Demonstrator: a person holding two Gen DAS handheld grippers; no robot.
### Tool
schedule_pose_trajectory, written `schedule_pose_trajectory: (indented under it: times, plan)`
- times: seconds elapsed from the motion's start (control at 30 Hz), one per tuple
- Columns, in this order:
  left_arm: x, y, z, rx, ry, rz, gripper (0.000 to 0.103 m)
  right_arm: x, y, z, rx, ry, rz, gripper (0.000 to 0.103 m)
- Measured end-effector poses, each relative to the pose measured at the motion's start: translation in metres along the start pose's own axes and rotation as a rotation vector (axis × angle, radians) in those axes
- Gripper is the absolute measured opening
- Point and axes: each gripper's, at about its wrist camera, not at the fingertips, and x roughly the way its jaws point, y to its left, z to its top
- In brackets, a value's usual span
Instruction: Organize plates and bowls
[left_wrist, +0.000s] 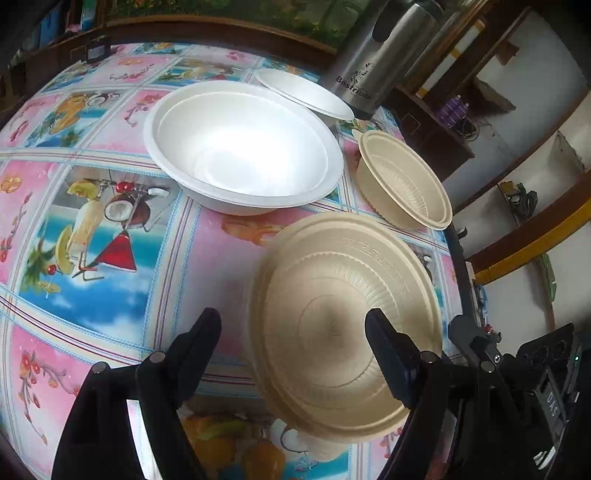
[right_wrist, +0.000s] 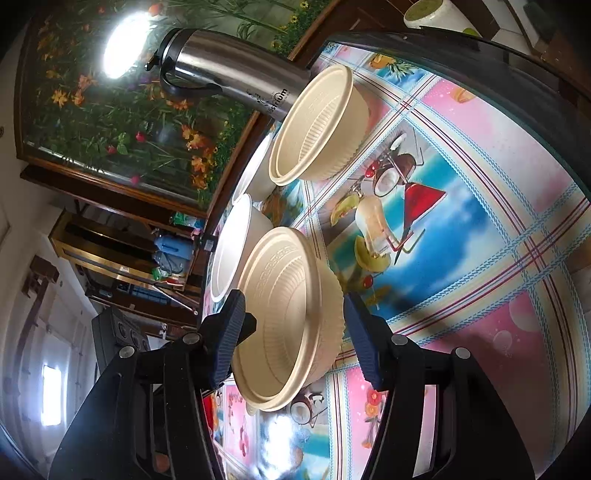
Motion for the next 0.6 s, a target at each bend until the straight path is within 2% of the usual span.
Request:
schedule_pose_trajectory:
  times: [0.23, 0.33, 0.37, 0.43, 0.5, 0.57, 0.6]
  plan:
    - [0.001, 0.005, -0.001, 0.012, -0.021, 0.014, 0.079, 0.007, -0.002, -0.001, -0.001, 0.014, -0.026, 0.056]
    - [0.001, 0.006, -0.001, 0.018, -0.030, 0.030, 0.079, 0.012, -0.006, 0.000, 0.013, 0.030, -0.055, 0.051]
    - [0.001, 0.007, -0.001, 0.020, -0.033, 0.038, 0.077, 0.013, -0.006, 0.000, 0.018, 0.034, -0.061, 0.050]
    - [0.001, 0.007, -0.002, 0.024, -0.034, 0.046, 0.068, 0.016, -0.008, -0.001, 0.023, 0.046, -0.078, 0.042]
    - [0.002, 0.009, -0.002, 0.027, -0.031, 0.056, 0.061, 0.017, -0.008, -0.001, 0.017, 0.048, -0.089, 0.040]
    - [0.003, 0.010, -0.003, 0.024, -0.027, 0.063, 0.059, 0.019, -0.007, -0.002, 0.009, 0.051, -0.107, 0.036]
    - [0.004, 0.011, -0.003, 0.023, -0.027, 0.064, 0.054, 0.021, -0.007, -0.002, 0.010, 0.053, -0.114, 0.032]
